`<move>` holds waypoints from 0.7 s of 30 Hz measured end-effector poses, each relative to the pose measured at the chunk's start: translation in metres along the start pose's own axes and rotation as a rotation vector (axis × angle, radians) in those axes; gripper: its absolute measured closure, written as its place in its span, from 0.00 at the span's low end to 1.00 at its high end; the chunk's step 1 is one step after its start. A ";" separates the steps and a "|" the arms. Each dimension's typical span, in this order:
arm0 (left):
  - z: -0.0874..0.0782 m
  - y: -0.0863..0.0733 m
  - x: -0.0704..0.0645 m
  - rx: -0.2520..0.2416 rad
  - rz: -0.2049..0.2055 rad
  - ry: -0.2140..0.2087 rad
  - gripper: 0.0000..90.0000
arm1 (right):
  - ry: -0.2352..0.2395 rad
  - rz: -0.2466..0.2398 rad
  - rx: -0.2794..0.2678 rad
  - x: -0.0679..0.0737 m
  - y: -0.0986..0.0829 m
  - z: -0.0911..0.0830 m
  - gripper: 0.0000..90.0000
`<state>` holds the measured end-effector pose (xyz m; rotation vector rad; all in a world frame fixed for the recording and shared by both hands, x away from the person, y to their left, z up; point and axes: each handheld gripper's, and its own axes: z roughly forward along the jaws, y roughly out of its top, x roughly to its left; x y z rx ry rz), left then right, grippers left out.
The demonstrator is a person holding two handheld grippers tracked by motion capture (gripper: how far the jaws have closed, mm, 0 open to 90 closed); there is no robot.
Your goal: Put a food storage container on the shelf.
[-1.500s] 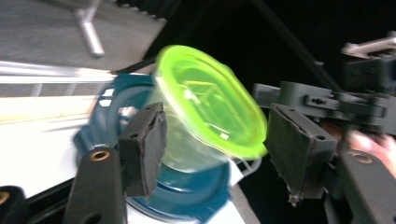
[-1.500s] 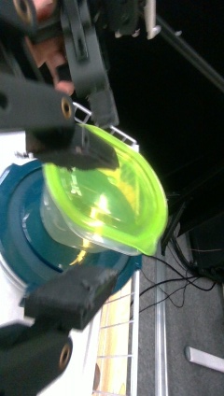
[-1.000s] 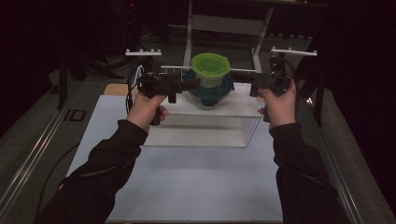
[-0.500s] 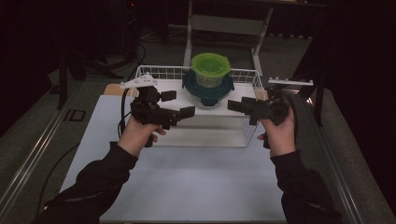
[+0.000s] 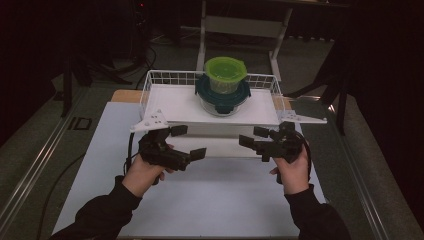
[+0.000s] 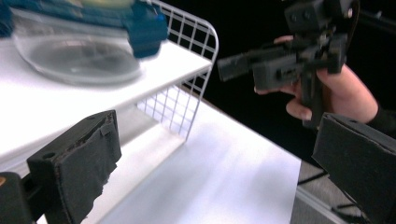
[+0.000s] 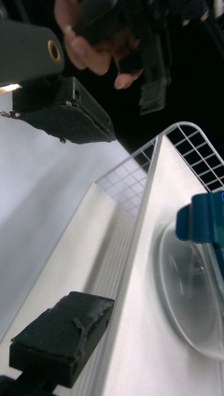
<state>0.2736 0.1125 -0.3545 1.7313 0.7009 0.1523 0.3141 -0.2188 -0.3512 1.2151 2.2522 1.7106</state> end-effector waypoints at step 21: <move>0.007 -0.076 -0.022 0.065 0.039 -0.013 0.00 | 0.017 0.003 0.049 -0.011 -0.071 -0.001 0.18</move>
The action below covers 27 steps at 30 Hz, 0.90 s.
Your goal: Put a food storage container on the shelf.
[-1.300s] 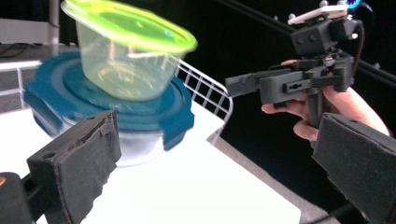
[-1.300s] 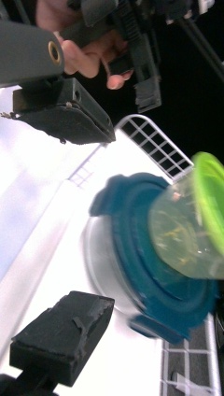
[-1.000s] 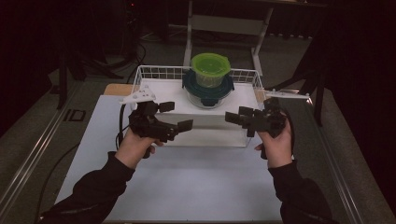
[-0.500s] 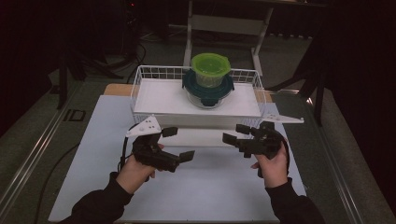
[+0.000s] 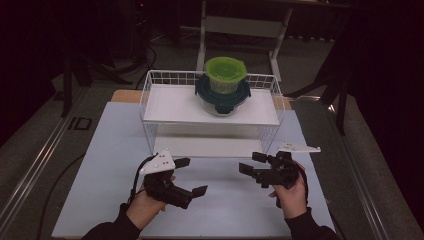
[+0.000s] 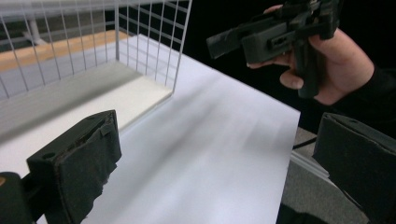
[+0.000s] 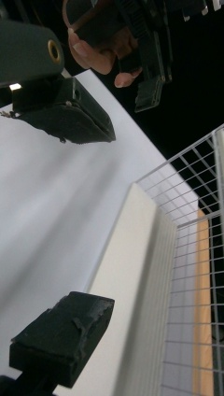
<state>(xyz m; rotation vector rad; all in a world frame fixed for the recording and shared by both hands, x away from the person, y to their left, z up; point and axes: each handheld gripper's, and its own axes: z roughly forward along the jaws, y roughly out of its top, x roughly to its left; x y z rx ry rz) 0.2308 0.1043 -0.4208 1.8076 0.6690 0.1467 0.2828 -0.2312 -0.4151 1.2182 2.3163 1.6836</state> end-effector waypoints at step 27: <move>-0.007 -0.078 -0.004 0.024 0.056 0.061 0.00 | -0.041 0.042 0.018 -0.019 -0.088 -0.019 0.18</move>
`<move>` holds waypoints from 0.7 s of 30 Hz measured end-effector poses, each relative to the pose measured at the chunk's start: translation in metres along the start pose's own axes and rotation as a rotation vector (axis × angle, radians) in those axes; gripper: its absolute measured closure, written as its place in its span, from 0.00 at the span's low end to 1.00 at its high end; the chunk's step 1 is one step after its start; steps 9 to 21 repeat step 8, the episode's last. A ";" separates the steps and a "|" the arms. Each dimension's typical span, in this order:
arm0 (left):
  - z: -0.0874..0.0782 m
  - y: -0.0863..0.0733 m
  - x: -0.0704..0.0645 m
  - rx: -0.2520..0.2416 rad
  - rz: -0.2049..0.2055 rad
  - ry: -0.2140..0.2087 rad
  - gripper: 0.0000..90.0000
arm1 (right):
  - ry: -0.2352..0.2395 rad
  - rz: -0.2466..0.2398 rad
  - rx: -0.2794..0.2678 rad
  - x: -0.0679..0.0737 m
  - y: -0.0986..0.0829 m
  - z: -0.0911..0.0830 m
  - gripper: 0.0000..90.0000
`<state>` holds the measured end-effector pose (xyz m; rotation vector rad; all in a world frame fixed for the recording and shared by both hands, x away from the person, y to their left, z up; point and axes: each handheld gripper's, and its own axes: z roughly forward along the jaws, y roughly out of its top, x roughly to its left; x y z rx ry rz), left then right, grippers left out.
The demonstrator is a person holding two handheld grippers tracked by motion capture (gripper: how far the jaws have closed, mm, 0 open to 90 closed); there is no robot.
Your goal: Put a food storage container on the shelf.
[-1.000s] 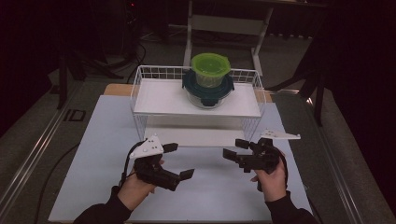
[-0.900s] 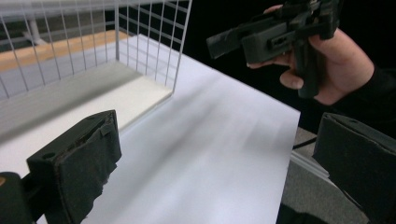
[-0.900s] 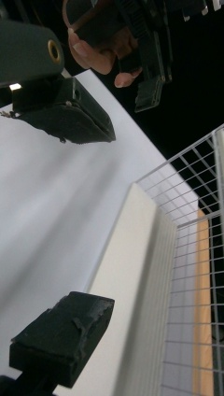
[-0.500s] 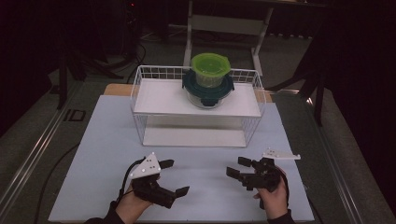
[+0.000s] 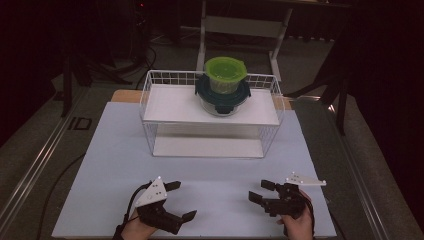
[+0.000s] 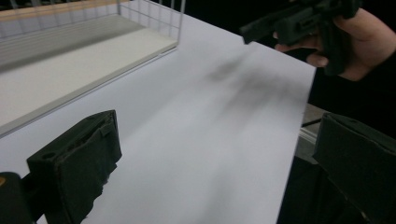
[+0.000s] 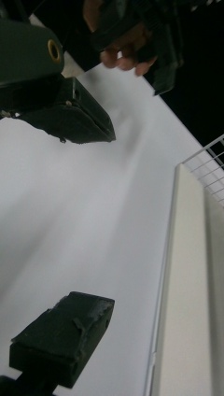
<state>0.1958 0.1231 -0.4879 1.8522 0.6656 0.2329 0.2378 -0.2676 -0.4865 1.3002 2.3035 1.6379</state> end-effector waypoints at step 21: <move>-0.001 -0.004 0.002 -0.001 0.002 0.001 0.00 | -0.031 -0.014 -0.002 -0.004 -0.005 -0.002 0.18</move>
